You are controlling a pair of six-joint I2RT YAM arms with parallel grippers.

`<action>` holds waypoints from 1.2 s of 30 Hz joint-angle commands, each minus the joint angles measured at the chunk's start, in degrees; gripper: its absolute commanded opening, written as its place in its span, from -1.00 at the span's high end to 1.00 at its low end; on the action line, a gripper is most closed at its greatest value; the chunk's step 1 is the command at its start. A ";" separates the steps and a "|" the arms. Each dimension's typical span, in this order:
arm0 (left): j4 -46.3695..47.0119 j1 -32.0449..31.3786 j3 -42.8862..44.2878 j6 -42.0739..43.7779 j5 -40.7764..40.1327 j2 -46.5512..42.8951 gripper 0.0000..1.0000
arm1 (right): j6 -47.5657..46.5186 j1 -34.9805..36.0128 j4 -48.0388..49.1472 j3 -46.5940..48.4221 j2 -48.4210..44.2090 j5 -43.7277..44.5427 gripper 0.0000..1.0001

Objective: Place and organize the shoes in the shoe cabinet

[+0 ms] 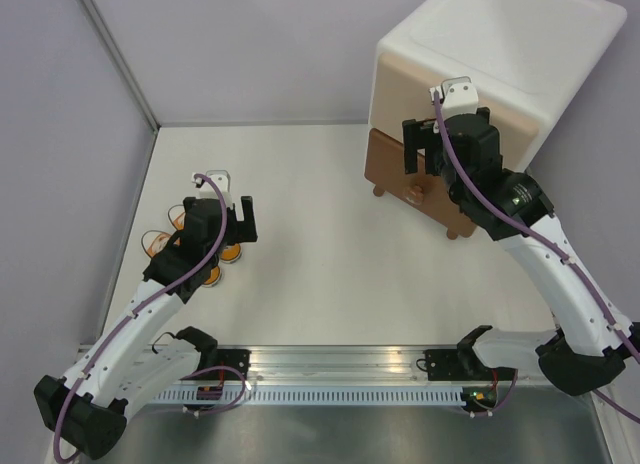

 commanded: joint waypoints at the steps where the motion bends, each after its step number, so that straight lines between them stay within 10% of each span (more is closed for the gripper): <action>1: 1.87 0.07 -0.14 1.70 -0.24 -0.68 -0.93 | -2.62 -1.60 1.59 3.57 0.58 -1.44 -0.96; 36: 1.70 0.15 -0.14 1.96 0.46 -0.59 -0.92 | -10.01 -8.81 -2.44 7.09 0.15 -39.94 -0.93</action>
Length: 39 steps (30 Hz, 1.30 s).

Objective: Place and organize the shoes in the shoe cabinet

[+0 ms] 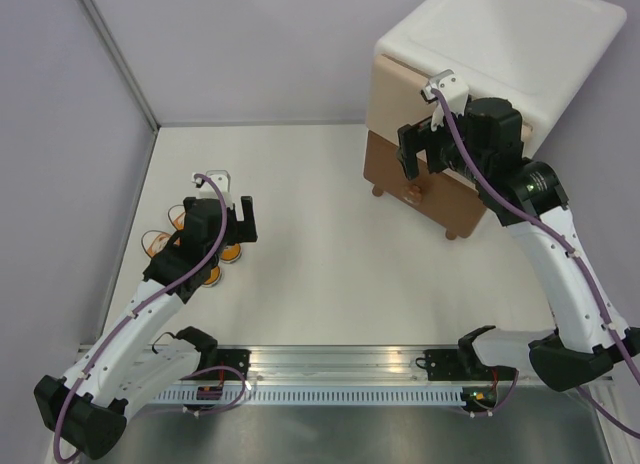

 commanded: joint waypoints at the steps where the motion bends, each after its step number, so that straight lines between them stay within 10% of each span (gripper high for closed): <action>1: 1.67 0.07 -0.14 1.96 0.40 -0.59 -0.92 | 0.24 0.74 -1.38 3.72 -1.60 -10.49 -0.93; 24: 1.41 0.07 2.48 -1.64 6.19 0.02 -0.94 | 5.25 0.74 7.03 1.71 -10.04 -3.49 -0.93; 39: -1.23 -18.72 28.74 -5.60 6.82 15.83 -0.97 | 10.87 0.74 2.41 8.90 -9.69 32.51 -0.93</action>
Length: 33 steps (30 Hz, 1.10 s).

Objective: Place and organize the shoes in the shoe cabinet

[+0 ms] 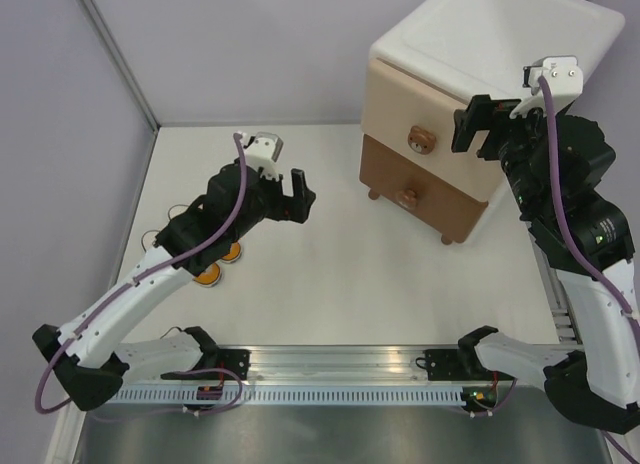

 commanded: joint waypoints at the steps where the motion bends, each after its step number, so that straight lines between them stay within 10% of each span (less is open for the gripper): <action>1: 1.09 -4.64 6.34 -1.86 -2.78 5.71 -0.97 | 2.11 0.08 -3.28 4.56 0.84 13.44 -0.92; 14: 9.88 -16.95 30.41 4.64 -8.93 26.02 -0.95 | 4.14 -0.18 -7.51 8.35 3.31 30.59 -0.96; 33: 12.78 -19.68 47.31 10.09 -9.29 43.79 -0.76 | 3.17 -0.97 -3.64 2.37 1.81 26.38 -0.96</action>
